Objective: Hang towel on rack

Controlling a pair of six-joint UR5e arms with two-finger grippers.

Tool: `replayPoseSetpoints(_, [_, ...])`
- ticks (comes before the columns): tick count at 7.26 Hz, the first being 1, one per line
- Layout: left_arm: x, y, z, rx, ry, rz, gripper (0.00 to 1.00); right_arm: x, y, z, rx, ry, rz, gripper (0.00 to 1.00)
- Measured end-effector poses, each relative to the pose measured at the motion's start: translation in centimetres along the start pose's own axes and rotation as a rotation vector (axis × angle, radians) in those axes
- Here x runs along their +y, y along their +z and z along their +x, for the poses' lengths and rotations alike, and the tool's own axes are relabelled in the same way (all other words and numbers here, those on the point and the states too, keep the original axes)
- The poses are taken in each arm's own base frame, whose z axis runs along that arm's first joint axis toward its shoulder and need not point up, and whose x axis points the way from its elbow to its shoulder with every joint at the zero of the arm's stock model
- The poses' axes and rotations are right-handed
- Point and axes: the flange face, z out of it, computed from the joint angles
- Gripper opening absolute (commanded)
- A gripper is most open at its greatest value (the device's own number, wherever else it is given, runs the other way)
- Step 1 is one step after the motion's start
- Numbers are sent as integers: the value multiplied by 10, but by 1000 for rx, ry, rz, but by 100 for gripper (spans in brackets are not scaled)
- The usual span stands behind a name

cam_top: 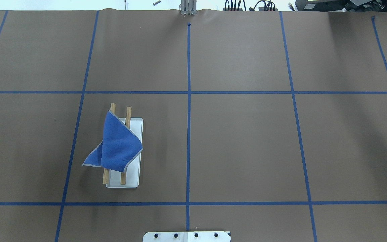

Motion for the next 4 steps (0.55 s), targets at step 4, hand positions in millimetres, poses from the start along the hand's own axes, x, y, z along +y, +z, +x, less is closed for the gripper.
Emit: replayPoseSetpoints(4, [-8, -10, 13, 2, 23, 23, 99, -2, -6, 0, 6, 3, 11, 100])
